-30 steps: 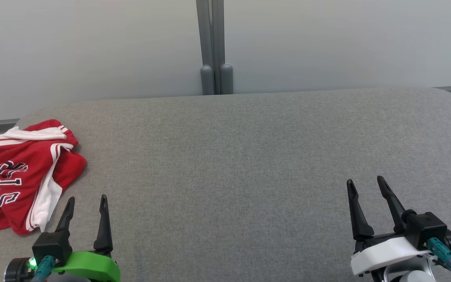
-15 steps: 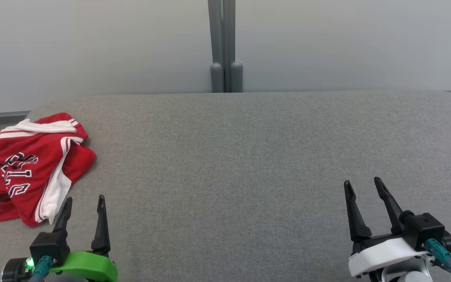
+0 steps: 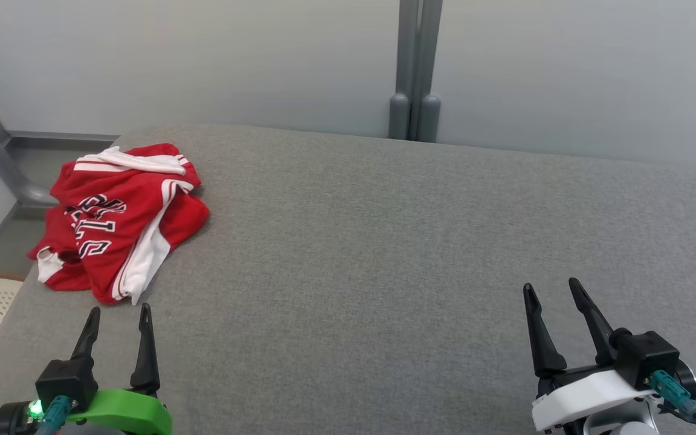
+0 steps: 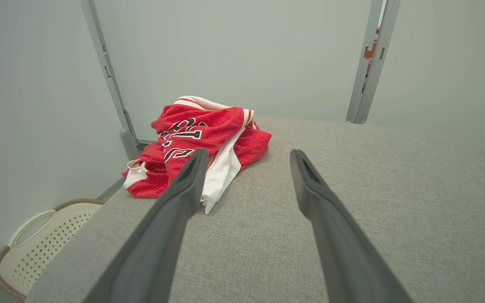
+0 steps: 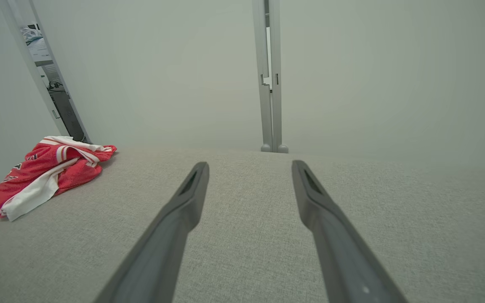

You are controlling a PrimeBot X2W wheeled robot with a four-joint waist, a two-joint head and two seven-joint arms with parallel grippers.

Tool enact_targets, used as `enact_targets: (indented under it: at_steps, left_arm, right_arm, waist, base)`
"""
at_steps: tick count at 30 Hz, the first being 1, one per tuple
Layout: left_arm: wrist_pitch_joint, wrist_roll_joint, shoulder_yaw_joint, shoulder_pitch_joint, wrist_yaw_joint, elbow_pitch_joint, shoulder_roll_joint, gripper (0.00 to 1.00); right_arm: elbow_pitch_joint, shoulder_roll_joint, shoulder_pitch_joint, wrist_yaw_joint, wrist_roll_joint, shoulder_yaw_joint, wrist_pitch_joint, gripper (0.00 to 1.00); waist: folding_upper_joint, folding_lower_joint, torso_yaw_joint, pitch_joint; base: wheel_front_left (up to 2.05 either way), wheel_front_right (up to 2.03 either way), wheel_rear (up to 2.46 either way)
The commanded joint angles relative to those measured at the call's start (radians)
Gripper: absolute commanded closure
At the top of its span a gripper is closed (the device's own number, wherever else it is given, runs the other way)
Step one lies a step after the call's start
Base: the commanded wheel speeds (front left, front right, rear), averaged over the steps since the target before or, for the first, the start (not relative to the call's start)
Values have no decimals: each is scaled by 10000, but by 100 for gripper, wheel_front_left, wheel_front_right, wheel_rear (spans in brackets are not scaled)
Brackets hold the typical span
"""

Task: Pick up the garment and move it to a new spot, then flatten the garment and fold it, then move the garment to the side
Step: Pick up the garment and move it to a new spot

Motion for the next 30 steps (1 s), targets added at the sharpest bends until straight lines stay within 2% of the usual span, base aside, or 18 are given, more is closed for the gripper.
enact_targets:
  at_steps: [1, 14, 22, 30]
  left_arm:
    - [-9, -26, 67, -33, 85, 11, 98, 0]
    - [14, -157, 164, 237, 251, -233, 241, 0]
    - [33, -220, 167, 358, 399, -413, 285, 0]
    - [33, -288, 159, 421, 514, -518, 307, 0]
  right_arm:
    - [22, -41, 95, -1, 43, 17, -30, 0]
    - [122, -42, 59, -3, 300, 290, -30, 0]
    - [160, -42, 31, -3, 331, 423, -30, 0]
    - [183, -42, -4, -3, 285, 467, -30, 0]
  waist:
    - [0, -1, 608, 2]
    - [0, -1, 1927, -24]
    - [0, -1, 2246, -11]
    - [0, -1, 2290, 23]
  base:
    - [0, 0, 0]
    - [0, 0, 0]
    - [0, 0, 0]
    - [0, 0, 0]
